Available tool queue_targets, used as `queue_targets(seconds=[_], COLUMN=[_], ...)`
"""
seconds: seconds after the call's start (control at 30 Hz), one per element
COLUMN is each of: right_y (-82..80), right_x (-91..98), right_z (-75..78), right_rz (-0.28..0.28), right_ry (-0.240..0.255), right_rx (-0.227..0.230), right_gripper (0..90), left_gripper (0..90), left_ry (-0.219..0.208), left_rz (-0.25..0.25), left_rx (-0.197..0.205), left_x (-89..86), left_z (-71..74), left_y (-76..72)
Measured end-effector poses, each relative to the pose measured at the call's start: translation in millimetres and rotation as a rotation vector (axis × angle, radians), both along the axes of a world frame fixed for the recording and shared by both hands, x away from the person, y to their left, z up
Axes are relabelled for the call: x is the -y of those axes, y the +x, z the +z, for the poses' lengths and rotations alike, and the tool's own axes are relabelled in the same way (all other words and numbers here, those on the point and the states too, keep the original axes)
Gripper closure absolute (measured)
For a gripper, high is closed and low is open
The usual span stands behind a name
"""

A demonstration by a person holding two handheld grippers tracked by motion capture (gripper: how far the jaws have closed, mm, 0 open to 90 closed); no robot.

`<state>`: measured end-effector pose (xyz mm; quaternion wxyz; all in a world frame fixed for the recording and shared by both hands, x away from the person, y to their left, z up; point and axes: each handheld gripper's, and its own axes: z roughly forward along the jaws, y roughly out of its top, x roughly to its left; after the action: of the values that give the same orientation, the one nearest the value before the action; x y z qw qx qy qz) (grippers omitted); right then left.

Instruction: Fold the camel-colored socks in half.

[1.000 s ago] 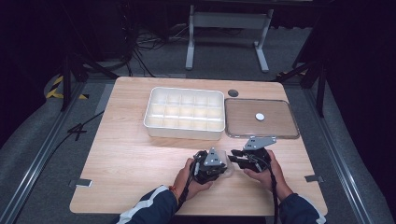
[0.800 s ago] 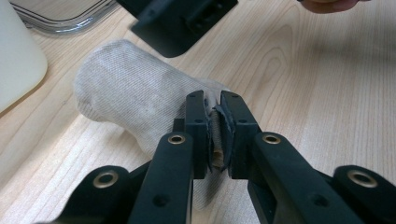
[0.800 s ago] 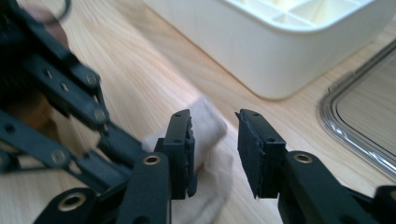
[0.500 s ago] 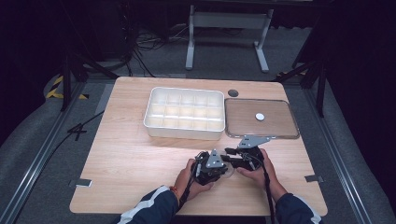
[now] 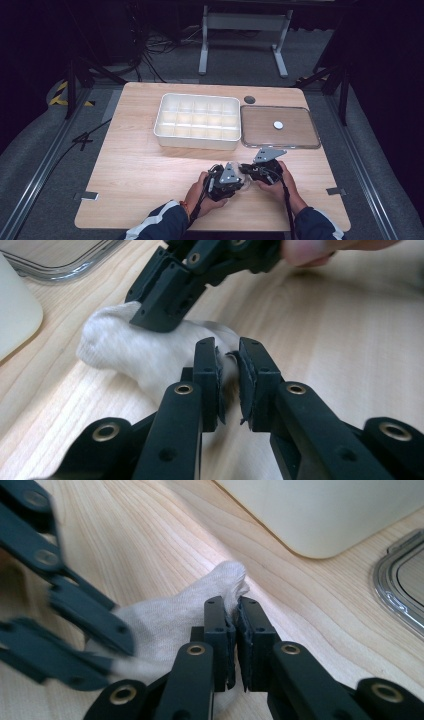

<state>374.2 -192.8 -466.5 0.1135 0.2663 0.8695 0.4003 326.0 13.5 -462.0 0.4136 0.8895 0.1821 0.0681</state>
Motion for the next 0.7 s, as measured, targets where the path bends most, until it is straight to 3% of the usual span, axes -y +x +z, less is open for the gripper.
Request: queue_targets(seconds=[0.07, 0.17, 0.27, 0.33, 0.53, 0.7], right_y=[0.0, -0.3, -1.1, -2.3, -3.1, -4.5], right_x=[0.7, 1.3, 1.0, 0.0, -2.0, -2.2], right_z=[-0.7, -1.3, -1.5, -1.5, -2.0, -2.1], right_rz=[-0.003, -0.009, -0.012, -0.018, -0.02, -0.023], right_ry=[0.003, -0.001, 0.0, -0.008, -0.017, -0.027], right_rx=[-0.003, 0.0, -0.001, 0.006, 0.016, 0.024], right_gripper=[84.5, 84.5, 84.6, 84.5, 84.5, 84.6], left_gripper=[78.1, 80.9, 82.4, 81.8, 78.9, 80.0], left_ry=[0.002, -0.034, -0.076, -0.094, -0.054, 0.014], left_rz=[-0.022, 0.0, 0.034, 0.034, -0.036, -0.077], left_rx=[0.006, 0.027, 0.047, 0.034, 0.048, 0.058], left_x=[-7.8, -22.1, -29.8, -27.4, -7.3, 5.5], left_z=[6.0, 17.7, 24.6, 23.2, 10.9, -4.2], left_y=[-3.9, -7.9, -3.2, 2.8, 7.6, 3.7])
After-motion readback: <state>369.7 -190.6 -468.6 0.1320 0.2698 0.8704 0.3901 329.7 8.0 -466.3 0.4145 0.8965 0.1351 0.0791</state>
